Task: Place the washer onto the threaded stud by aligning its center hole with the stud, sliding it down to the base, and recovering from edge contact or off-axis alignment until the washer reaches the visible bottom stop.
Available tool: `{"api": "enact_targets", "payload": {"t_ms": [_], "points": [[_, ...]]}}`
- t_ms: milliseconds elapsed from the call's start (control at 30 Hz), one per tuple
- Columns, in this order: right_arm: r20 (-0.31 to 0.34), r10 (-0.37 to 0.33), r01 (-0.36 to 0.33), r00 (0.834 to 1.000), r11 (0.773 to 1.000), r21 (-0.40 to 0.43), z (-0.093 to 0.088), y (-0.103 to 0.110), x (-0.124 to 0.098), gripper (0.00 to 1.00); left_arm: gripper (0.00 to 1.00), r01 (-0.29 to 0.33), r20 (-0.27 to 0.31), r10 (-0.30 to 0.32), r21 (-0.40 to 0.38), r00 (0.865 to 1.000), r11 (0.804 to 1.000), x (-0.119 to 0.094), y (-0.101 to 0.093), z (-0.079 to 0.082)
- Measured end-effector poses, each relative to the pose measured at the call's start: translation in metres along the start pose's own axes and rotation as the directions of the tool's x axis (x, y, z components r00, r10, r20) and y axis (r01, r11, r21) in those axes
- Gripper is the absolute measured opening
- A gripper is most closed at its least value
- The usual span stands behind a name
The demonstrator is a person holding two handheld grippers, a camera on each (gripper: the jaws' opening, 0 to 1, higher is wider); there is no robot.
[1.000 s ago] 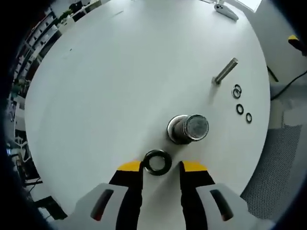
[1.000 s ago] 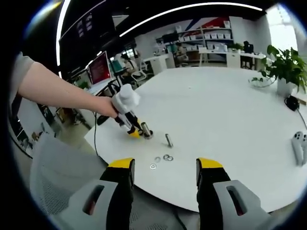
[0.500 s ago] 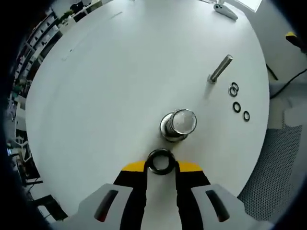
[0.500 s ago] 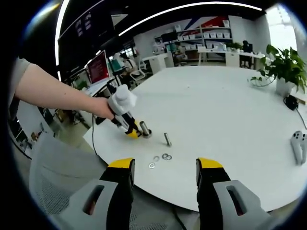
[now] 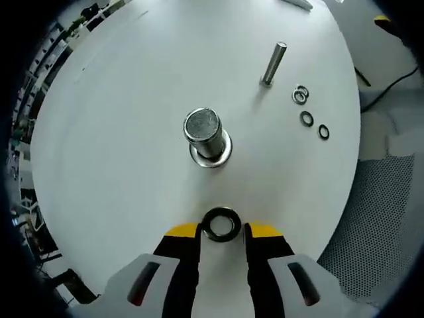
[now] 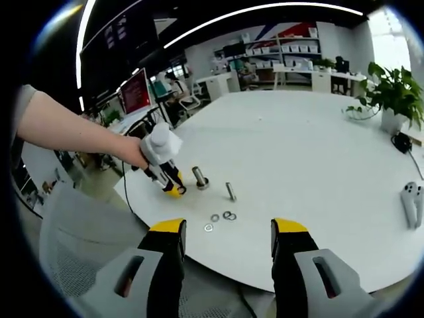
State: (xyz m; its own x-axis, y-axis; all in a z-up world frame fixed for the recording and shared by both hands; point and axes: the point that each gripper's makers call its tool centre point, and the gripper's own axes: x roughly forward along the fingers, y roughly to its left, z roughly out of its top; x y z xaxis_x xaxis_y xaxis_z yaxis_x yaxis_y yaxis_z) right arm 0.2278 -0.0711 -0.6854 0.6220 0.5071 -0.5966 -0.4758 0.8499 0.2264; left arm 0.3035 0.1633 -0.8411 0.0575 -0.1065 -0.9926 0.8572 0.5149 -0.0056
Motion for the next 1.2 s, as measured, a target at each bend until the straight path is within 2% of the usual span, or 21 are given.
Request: {"api": "enact_targets", "payload": {"t_ms": [200,267,400,700,900,1200], "points": [[-0.005,-0.001,0.001,1.0,1.0,-0.003,-0.001,0.001,0.0,0.54,0.25,-0.002,0.055,0.002,-0.002,0.998,1.0,0.0,0.002,-0.002],[-0.003,0.0,0.0,1.0,1.0,-0.002,0.0,0.001,0.0,0.54,0.21,-0.005,0.064,0.006,-0.018,0.998,1.0,0.0,0.002,-0.001],[-0.004,-0.001,0.001,1.0,1.0,-0.001,-0.001,0.001,0.0,0.54,0.2,-0.023,0.054,0.024,-0.019,0.998,1.0,-0.002,0.002,-0.001],[0.002,-0.009,0.009,1.0,1.0,0.01,0.0,-0.003,-0.001,0.53,0.19,-0.028,0.073,0.032,-0.051,0.997,0.998,-0.004,0.002,-0.003],[0.0,-0.01,0.01,1.0,1.0,0.009,0.0,-0.003,-0.001,0.53,0.19,-0.015,0.085,0.018,-0.038,0.996,0.999,-0.005,-0.004,-0.007],[-0.004,-0.004,0.004,1.0,1.0,0.012,-0.001,-0.002,0.0,0.53,0.19,-0.02,0.13,0.026,-0.044,0.991,0.999,-0.024,0.004,-0.005]]}}
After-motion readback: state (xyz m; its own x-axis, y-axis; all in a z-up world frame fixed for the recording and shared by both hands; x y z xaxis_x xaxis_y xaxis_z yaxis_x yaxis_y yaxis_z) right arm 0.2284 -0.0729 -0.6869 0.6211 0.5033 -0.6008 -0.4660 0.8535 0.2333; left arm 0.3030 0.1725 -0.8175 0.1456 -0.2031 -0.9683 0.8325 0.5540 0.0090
